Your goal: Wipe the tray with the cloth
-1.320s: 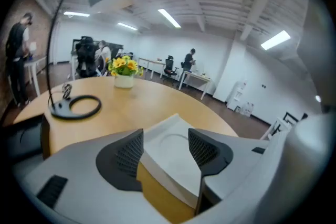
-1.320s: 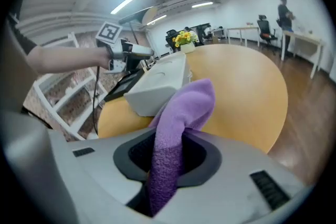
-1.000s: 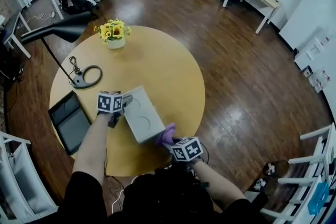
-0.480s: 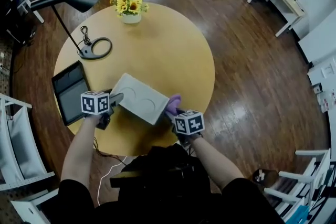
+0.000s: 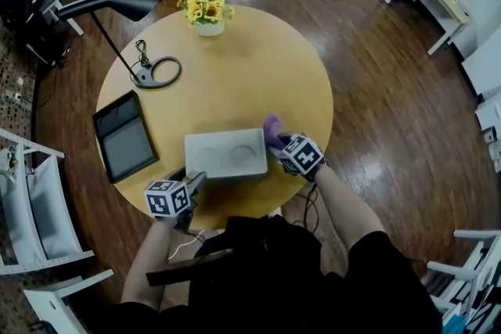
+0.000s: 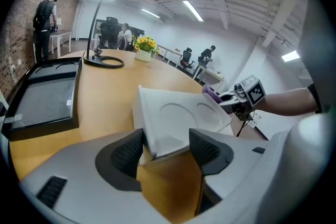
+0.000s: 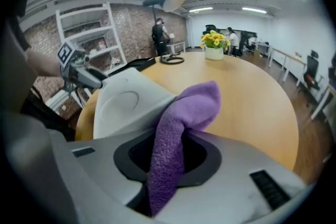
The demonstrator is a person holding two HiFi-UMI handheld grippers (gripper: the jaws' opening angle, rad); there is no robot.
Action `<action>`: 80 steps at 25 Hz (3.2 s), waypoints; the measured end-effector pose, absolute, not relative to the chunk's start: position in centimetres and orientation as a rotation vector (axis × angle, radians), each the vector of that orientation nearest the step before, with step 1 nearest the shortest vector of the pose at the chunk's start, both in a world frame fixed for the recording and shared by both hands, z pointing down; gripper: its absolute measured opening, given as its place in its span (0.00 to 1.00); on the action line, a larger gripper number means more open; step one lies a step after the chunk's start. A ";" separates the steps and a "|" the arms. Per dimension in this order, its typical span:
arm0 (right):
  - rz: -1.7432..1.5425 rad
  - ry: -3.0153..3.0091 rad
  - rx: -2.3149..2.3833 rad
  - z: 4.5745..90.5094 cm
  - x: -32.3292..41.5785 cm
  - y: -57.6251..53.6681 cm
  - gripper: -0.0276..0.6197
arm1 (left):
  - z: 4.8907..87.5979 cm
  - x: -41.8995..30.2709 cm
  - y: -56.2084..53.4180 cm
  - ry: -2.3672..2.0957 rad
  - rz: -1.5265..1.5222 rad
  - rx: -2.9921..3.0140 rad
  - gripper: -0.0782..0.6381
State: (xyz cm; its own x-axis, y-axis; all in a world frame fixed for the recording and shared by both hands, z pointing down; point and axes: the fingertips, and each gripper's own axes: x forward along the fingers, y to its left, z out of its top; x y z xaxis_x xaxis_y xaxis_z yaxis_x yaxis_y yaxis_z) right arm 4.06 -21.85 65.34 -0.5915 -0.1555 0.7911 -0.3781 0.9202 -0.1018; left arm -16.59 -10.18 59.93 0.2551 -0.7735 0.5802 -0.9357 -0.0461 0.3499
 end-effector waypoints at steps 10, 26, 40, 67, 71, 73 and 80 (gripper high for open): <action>-0.013 -2.175 0.133 66.3 5.3 -15.0 0.18 | 60.6 -17.8 -10.1 -1.575 0.295 1.822 0.49; 0.101 -2.231 0.220 65.9 6.8 -12.3 0.18 | 61.3 -18.2 -11.2 -1.585 0.113 1.676 0.46; 0.479 -2.305 0.748 62.9 5.5 -22.4 0.16 | 60.6 -15.5 -9.3 -1.637 -0.081 1.525 0.47; 0.718 -2.346 0.688 64.5 6.0 -12.3 0.17 | 60.7 -19.0 -20.1 -1.443 0.154 1.895 0.34; 0.583 -2.297 0.710 64.5 6.4 -15.1 0.17 | 60.7 -18.4 -17.7 -1.432 0.142 1.881 0.36; 0.519 -2.262 0.727 64.5 6.3 -17.0 0.17 | 60.6 -17.9 -16.3 -1.426 0.107 1.869 0.36; 0.389 -2.200 0.694 65.4 5.7 -22.3 0.17 | 60.4 -15.0 -11.7 -1.377 -0.078 1.754 0.38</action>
State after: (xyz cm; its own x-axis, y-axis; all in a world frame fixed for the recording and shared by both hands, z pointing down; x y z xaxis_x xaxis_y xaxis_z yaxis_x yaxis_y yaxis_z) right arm 5.71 -22.30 65.43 -0.5458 -0.3532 0.7598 -0.5924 0.8040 -0.0518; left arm -15.02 -11.66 60.39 0.3834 -0.8101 0.4434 -0.7552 0.0014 0.6555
